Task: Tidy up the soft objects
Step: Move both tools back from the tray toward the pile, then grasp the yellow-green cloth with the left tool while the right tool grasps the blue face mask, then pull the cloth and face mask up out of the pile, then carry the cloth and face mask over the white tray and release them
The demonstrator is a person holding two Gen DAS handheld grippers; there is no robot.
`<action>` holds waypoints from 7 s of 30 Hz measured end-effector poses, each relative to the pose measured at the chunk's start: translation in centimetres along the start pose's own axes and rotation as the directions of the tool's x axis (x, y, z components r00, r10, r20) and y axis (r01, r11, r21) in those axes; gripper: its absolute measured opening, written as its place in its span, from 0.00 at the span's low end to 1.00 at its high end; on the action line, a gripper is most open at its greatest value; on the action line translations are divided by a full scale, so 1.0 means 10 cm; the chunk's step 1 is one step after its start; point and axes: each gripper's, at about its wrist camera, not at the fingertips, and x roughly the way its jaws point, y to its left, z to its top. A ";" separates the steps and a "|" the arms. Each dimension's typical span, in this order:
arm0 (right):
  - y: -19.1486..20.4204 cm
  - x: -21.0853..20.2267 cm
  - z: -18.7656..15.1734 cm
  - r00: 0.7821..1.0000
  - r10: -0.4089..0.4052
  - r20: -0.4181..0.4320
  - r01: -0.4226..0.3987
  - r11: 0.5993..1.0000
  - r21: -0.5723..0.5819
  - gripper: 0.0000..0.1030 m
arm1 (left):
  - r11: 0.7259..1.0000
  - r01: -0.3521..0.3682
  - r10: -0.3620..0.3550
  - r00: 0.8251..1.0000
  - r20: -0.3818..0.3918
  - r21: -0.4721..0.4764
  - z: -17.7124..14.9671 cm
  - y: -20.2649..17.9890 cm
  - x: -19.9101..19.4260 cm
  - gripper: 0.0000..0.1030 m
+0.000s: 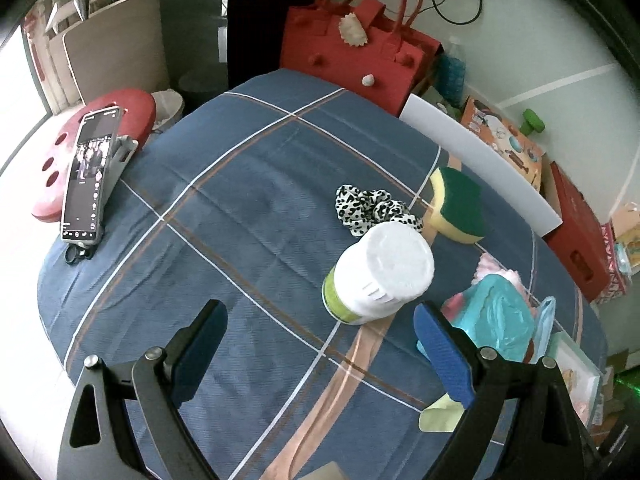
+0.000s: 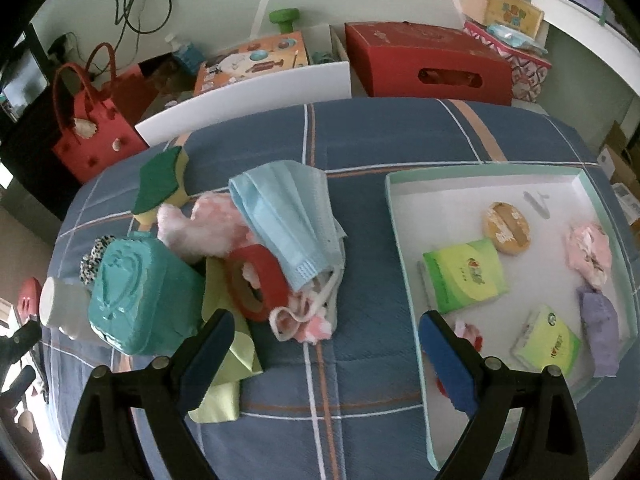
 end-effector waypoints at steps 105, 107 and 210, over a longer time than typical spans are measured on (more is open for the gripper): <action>-0.41 -0.10 0.27 0.964 0.182 0.195 -0.189 0.982 0.021 0.06 | 0.924 0.255 -0.163 0.936 -0.311 0.284 -0.99 -1.50 0.81 0.10; -0.41 -0.15 0.28 0.962 0.181 0.204 -0.188 0.982 0.020 0.06 | 0.925 0.260 -0.168 0.933 -0.319 0.276 -0.98 -1.48 0.80 0.10; -2.33 -0.18 0.12 0.986 -0.149 0.070 0.100 0.880 0.464 0.09 | 0.582 0.518 -0.466 0.844 -0.266 0.627 -1.48 -3.27 0.47 0.05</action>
